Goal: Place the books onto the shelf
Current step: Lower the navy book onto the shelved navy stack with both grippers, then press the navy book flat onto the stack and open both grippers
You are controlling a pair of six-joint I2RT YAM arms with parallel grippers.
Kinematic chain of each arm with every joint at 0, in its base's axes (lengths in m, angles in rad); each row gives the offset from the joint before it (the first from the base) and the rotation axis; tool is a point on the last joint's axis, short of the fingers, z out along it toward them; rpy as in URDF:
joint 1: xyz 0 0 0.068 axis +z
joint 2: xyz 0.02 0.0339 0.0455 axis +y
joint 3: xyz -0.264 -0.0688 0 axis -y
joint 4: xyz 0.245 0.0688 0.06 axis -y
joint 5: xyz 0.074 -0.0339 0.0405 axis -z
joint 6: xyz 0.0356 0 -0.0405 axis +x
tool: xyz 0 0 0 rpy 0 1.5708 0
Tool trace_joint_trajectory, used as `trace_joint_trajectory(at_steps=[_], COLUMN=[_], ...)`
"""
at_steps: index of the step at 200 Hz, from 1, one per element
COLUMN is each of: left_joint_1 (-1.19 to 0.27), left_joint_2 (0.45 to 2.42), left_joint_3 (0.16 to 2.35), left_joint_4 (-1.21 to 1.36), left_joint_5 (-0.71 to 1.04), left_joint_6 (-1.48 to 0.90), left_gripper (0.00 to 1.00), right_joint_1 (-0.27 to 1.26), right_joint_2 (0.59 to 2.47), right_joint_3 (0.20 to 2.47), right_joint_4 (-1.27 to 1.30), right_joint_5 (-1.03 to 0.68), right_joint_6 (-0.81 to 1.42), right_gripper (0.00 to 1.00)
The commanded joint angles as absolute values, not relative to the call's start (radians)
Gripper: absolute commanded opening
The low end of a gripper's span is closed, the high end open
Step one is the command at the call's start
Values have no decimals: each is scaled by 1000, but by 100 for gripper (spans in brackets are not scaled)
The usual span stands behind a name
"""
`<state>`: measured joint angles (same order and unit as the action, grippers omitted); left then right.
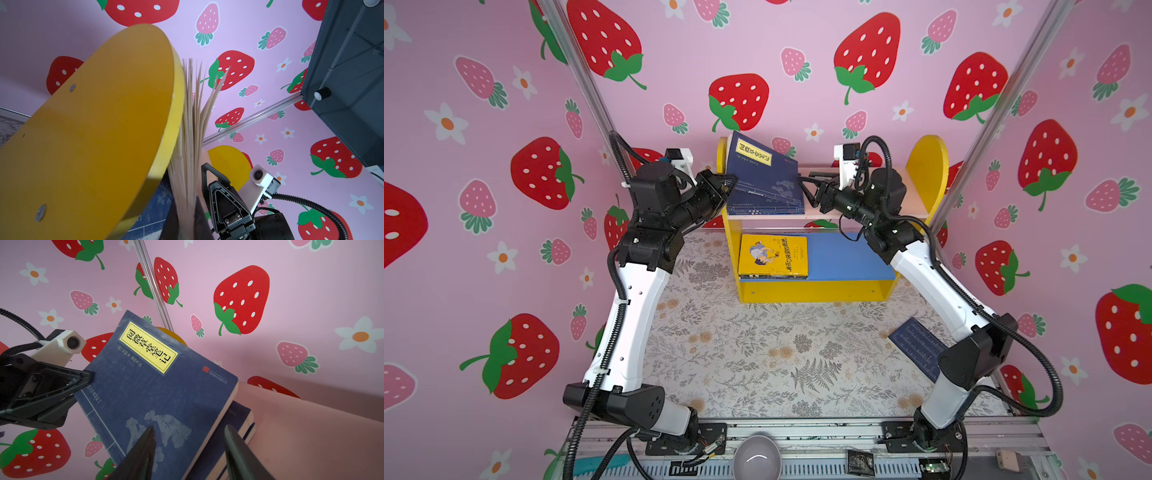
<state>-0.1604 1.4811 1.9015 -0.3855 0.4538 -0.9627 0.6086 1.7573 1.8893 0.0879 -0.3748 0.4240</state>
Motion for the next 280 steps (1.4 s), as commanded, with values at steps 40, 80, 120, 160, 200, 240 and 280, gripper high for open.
trace_joint_trajectory(at_steps=[40,80,120,160,200,240,280], left_joint_1=[-155,-153,-146,-130,-119,-112,-110], left_joint_2=[1513,1514,1500,1502,1498,1494,1502], left_joint_3=[1940,1947,1935,1936,1918,1921,1919], left_joint_4=[-311,-330,-310,-302,-280,-298,-307], left_joint_5=[546,543,535,557,586,594,611], left_joint_6=[-1035,-1022,-1029,-1049,-1075,-1065,-1063], left_gripper=[0,0,0,0,0,0,0], right_joint_1=[634,634,633,634,634,634,634], right_joint_2=[1756,1746,1751,1744,1746,1752,1761], right_joint_3=[1913,1930,1938,1936,1937,1945,1952], right_joint_4=[45,25,12,7,5,6,-8], right_joint_5=[-272,-240,-255,-258,-259,-263,-259], right_joint_6=[309,278,275,272,275,278,272], right_gripper=[57,56,55,55,56,55,55])
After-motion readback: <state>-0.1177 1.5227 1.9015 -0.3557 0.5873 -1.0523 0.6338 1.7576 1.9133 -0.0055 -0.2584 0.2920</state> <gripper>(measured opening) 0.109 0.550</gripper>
